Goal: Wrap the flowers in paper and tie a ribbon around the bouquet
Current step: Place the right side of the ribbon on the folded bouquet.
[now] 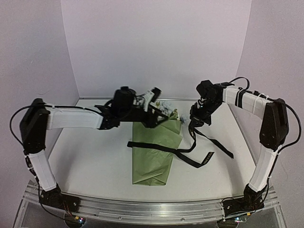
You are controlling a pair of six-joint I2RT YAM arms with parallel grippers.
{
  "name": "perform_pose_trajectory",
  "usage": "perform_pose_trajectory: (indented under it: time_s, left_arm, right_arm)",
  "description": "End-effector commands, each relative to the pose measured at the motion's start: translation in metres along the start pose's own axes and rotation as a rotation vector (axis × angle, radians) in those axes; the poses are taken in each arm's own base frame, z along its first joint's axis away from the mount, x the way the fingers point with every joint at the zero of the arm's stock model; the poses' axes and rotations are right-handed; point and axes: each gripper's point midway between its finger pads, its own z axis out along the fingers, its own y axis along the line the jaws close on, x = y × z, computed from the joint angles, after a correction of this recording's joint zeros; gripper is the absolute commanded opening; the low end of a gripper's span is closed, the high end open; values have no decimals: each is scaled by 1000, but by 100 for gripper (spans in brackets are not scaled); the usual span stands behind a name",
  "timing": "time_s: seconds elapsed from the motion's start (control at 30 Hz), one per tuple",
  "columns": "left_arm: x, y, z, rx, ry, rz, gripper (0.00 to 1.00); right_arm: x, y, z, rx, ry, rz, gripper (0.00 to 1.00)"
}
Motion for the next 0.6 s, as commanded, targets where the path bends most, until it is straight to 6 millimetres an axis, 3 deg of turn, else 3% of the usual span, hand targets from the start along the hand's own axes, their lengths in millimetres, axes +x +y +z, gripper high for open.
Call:
perform_pose_trajectory:
  time_s: [0.0,0.07,0.13,0.2,0.3,0.4,0.57]
  left_arm:
    - [-10,70,-87,-238,-158,-292,56]
    - [31,86,-107,-308,-105,-385,56]
    - [57,89,-117,-330,-57,-423,56]
    - [77,88,-120,-342,-6,-439,57]
    - [94,88,-119,-350,46,-448,58]
    - [100,89,-116,-349,74,-450,57]
    - [103,90,-114,-350,89,-449,56]
  right_arm:
    - [80,72,-2,-20,102,-499,2]
    - [124,69,7,57,218,-670,13]
    - [143,48,18,135,267,-717,34]
    - [140,31,21,176,240,-680,53]
    - [133,20,12,211,186,-669,68]
    - [120,18,4,239,128,-633,73]
    - [91,16,10,259,77,-447,74]
